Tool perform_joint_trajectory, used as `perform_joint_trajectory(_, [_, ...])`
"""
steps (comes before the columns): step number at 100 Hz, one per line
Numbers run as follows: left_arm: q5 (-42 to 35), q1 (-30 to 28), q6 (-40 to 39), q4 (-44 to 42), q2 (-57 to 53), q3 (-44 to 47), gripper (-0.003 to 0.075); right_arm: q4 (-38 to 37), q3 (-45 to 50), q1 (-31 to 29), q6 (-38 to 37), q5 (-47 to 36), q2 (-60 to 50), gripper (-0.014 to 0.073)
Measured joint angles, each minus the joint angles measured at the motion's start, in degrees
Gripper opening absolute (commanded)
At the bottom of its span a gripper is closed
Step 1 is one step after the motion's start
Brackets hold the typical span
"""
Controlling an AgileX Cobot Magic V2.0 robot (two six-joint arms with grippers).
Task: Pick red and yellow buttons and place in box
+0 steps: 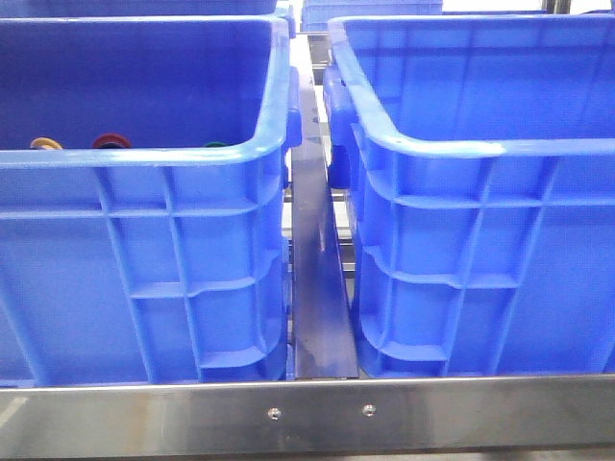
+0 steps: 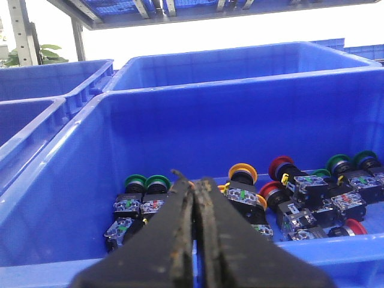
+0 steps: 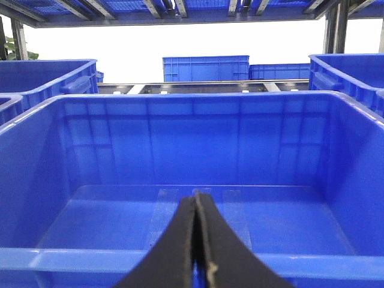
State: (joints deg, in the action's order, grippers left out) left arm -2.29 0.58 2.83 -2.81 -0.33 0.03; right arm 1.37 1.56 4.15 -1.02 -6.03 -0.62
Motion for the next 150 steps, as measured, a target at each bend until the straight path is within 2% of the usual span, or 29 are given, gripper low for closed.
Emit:
perform_joint_trajectory(48, [0.00, 0.00, 0.00, 1.07, 0.00, -0.03, -0.0019, 0.00, 0.00, 0.00, 0.00, 0.00, 0.00, -0.0067])
perform_joint_trajectory(58, [2.63, 0.00, 0.00, 2.81, 0.00, -1.30, -0.0019, 0.00, 0.00, 0.00, 0.00, 0.00, 0.00, -0.0067])
perform_joint_trajectory(70, [8.68, 0.00, 0.00, 3.91, 0.48, -7.57, -0.0019, 0.00, 0.00, 0.00, 0.00, 0.00, 0.00, -0.0067])
perform_joint_trajectory(82, [16.71, 0.00, 0.00, 4.01, 5.11, -17.52, -0.0019, 0.00, 0.00, 0.00, 0.00, 0.00, 0.00, -0.0067])
perform_joint_trajectory(104, [35.62, 0.00, 0.10, 4.80, 19.95, -36.38, -0.0019, 0.00, 0.00, 0.00, 0.00, 0.00, 0.00, -0.0067])
perform_joint_trajectory(114, [41.72, 0.00, 0.10, 4.93, 26.87, -43.20, -0.0019, 0.00, 0.00, 0.00, 0.00, 0.00, 0.00, -0.0067])
perform_joint_trajectory(129, [45.31, 0.00, 0.22, 4.93, 35.67, -49.23, -0.0019, 0.00, 0.00, 0.00, 0.00, 0.00, 0.00, -0.0067])
perform_joint_trajectory(150, [45.53, 0.00, 0.25, 4.93, 43.48, -50.65, -0.0019, 0.00, 0.00, 0.00, 0.00, 0.00, 0.00, -0.0067])
